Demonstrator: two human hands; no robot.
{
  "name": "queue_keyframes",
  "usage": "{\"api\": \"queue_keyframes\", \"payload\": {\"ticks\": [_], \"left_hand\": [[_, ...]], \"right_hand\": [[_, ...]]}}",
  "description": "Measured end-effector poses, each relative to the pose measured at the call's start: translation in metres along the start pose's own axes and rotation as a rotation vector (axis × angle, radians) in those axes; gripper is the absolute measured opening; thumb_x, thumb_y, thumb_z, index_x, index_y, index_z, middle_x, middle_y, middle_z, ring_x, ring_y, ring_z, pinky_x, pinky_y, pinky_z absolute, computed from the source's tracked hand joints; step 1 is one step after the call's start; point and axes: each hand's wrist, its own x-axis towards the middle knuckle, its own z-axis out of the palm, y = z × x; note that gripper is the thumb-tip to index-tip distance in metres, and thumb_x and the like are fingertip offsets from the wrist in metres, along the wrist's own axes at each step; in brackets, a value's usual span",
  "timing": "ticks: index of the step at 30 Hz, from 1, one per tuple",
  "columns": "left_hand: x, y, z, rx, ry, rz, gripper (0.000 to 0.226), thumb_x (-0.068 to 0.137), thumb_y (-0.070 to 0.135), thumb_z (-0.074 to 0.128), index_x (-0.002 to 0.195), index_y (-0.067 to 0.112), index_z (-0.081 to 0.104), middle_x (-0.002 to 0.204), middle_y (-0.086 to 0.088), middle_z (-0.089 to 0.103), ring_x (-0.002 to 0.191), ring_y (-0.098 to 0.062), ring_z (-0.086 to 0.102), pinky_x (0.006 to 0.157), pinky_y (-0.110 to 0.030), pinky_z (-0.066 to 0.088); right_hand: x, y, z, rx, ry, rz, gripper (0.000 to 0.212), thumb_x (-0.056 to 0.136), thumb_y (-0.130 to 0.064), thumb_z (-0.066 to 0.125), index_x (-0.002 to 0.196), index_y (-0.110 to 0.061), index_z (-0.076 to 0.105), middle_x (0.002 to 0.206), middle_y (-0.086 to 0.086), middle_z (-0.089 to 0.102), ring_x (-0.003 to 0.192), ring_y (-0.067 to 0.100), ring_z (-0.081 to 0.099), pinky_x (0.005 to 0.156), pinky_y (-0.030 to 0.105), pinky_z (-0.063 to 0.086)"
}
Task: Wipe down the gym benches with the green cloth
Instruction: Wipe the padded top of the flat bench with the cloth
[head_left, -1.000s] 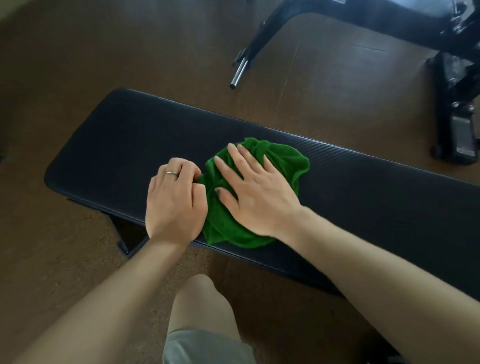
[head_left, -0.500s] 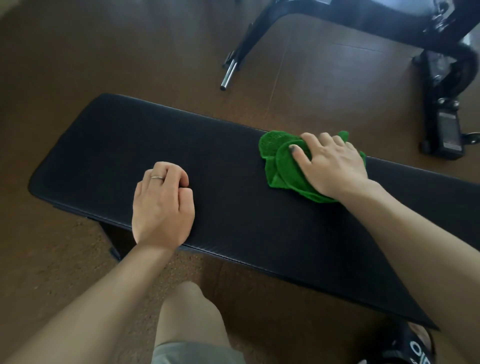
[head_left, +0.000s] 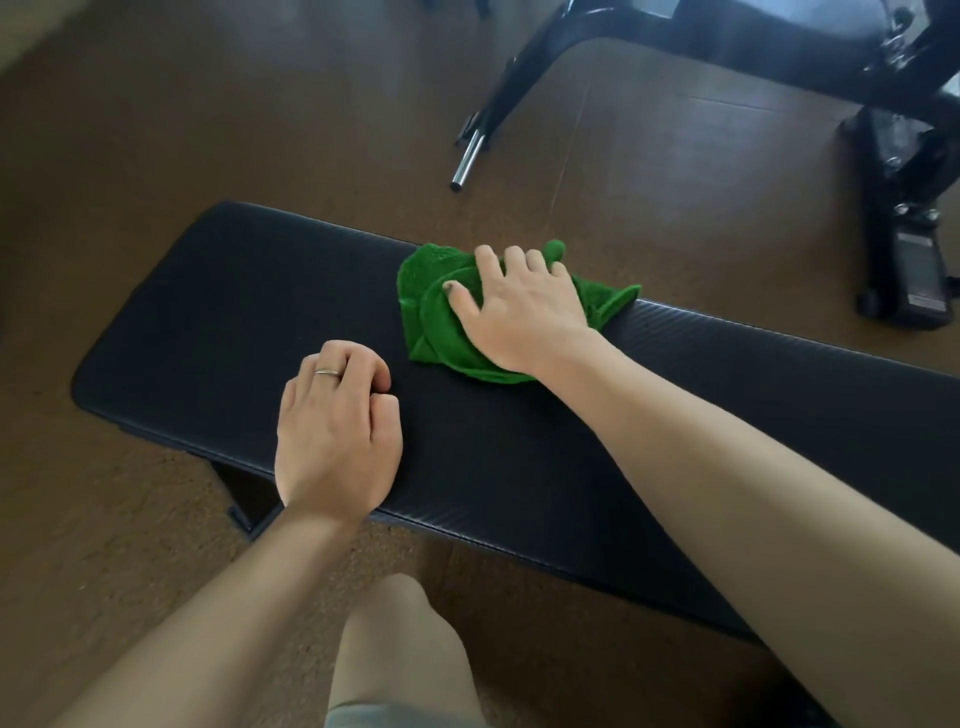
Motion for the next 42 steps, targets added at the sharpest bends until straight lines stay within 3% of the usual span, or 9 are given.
{"api": "queue_keyframes", "payload": {"ticks": [3, 7, 11, 14, 17, 21, 27, 37, 42], "left_hand": [[0.0, 0.001, -0.001, -0.009, -0.009, -0.005, 0.018, 0.086, 0.018, 0.037, 0.089, 0.017, 0.054, 0.103, 0.0, 0.056, 0.094, -0.023, 0.051, 0.083, -0.042, 0.043], [-0.001, 0.003, -0.001, -0.017, -0.002, -0.005, 0.019, 0.087, 0.019, 0.037, 0.089, 0.016, 0.055, 0.103, -0.001, 0.057, 0.094, -0.023, 0.052, 0.082, -0.043, 0.045], [0.0, 0.004, 0.002, -0.001, 0.01, -0.013, 0.016, 0.087, 0.019, 0.039, 0.087, 0.017, 0.055, 0.101, 0.0, 0.056, 0.092, -0.023, 0.052, 0.082, -0.042, 0.044], [0.001, 0.004, 0.003, -0.001, 0.012, -0.013, 0.015, 0.086, 0.019, 0.039, 0.087, 0.018, 0.053, 0.101, 0.001, 0.056, 0.092, -0.023, 0.051, 0.082, -0.042, 0.043], [-0.001, 0.002, 0.001, 0.002, 0.006, 0.004, 0.017, 0.087, 0.02, 0.037, 0.088, 0.017, 0.054, 0.101, 0.001, 0.055, 0.093, -0.024, 0.05, 0.083, -0.043, 0.043], [-0.001, 0.001, 0.0, -0.004, -0.001, 0.011, 0.019, 0.087, 0.019, 0.035, 0.087, 0.015, 0.054, 0.101, 0.0, 0.056, 0.092, -0.023, 0.05, 0.083, -0.042, 0.043], [-0.003, 0.001, 0.0, -0.054, 0.02, 0.011, 0.019, 0.088, 0.016, 0.037, 0.086, 0.015, 0.056, 0.1, 0.001, 0.058, 0.092, -0.023, 0.051, 0.08, -0.042, 0.043], [-0.003, -0.005, 0.002, -0.05, 0.023, 0.044, 0.02, 0.091, 0.019, 0.035, 0.088, 0.017, 0.054, 0.102, 0.0, 0.057, 0.089, -0.02, 0.05, 0.081, -0.039, 0.042], [-0.003, -0.005, 0.001, -0.04, 0.013, 0.047, 0.024, 0.092, 0.023, 0.031, 0.09, 0.017, 0.054, 0.104, 0.0, 0.057, 0.091, -0.02, 0.051, 0.083, -0.04, 0.043]], "right_hand": [[-0.029, 0.053, -0.007, 0.016, -0.014, 0.076, 0.074, 0.099, -0.072, 0.017, 0.158, -0.029, 0.028, 0.15, 0.009, 0.046, 0.14, 0.031, 0.041, 0.114, 0.047, 0.03], [-0.067, 0.11, -0.019, -0.037, -0.045, 0.286, 0.074, 0.101, -0.07, 0.017, 0.151, -0.022, 0.039, 0.146, 0.011, 0.05, 0.137, 0.033, 0.043, 0.112, 0.047, 0.032], [-0.054, 0.078, -0.016, -0.05, -0.054, 0.362, 0.074, 0.103, -0.063, 0.013, 0.142, -0.01, 0.045, 0.142, 0.02, 0.05, 0.133, 0.038, 0.043, 0.112, 0.055, 0.031], [-0.027, 0.02, -0.004, -0.034, -0.028, 0.271, 0.075, 0.104, -0.06, 0.016, 0.149, -0.004, 0.038, 0.149, 0.025, 0.043, 0.14, 0.041, 0.036, 0.118, 0.061, 0.023], [-0.014, -0.034, 0.008, -0.055, -0.044, 0.135, 0.081, 0.105, -0.057, 0.012, 0.162, 0.0, 0.008, 0.166, 0.031, 0.012, 0.155, 0.044, 0.009, 0.124, 0.063, 0.008], [-0.066, -0.037, 0.013, -0.022, -0.068, -0.061, 0.079, 0.105, -0.059, 0.012, 0.164, -0.009, -0.001, 0.17, 0.023, -0.01, 0.158, 0.035, -0.01, 0.128, 0.055, 0.002], [-0.185, -0.007, 0.021, -0.073, -0.079, -0.261, 0.078, 0.105, -0.063, 0.019, 0.165, -0.014, 0.01, 0.172, 0.016, 0.0, 0.16, 0.031, -0.001, 0.127, 0.054, 0.014], [-0.086, -0.029, 0.017, -0.035, -0.051, -0.174, 0.069, 0.106, -0.058, 0.014, 0.166, -0.025, 0.003, 0.173, 0.011, -0.009, 0.159, 0.025, -0.009, 0.129, 0.049, 0.001], [-0.111, -0.034, 0.014, -0.017, -0.091, -0.219, 0.071, 0.106, -0.058, 0.014, 0.166, -0.021, 0.0, 0.172, 0.01, -0.012, 0.159, 0.023, -0.013, 0.129, 0.05, 0.001]]}}
